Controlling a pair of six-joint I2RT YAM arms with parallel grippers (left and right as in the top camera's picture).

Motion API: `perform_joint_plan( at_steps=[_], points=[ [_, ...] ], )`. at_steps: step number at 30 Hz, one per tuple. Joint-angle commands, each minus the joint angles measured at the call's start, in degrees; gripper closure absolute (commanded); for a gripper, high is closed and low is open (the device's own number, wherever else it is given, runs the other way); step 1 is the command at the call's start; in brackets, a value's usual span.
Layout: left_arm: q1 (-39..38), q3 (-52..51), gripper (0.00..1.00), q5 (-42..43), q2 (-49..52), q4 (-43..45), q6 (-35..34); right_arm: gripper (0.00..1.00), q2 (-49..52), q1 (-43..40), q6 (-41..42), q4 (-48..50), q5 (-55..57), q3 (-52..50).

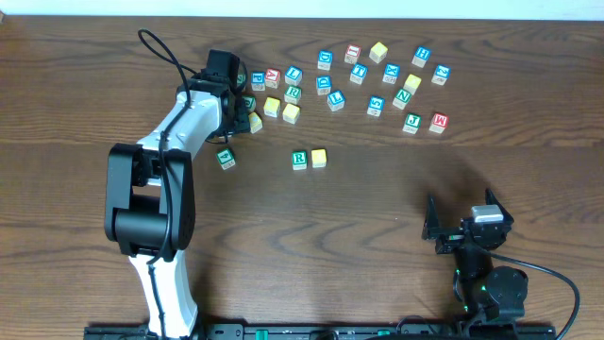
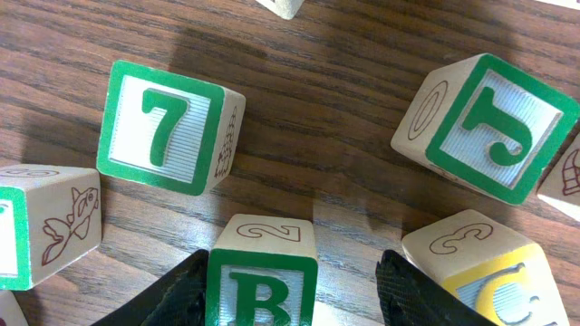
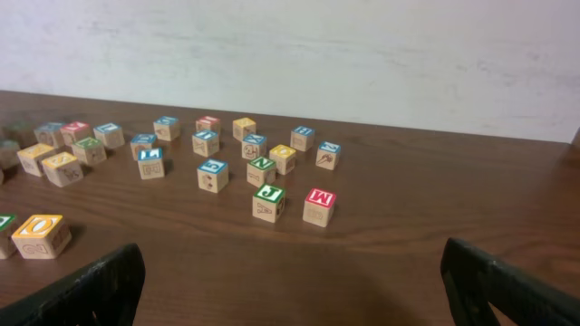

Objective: Spell out ROBOT
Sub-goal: 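Move the left gripper to the green B block and lower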

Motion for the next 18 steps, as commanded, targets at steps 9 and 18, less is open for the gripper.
perform_joint_plan(
  at_steps=[9,18],
  points=[
    [0.2,-0.3,0.47,-0.9,0.4,0.2,0.5,0.01,-0.3,0.3,0.8,-0.2,-0.1,-0.1],
    [0.2,-0.3,0.53,-0.9,0.4,0.5,0.5,0.01,-0.3,0.3,0.8,-0.2,-0.1,-0.1]
  ],
)
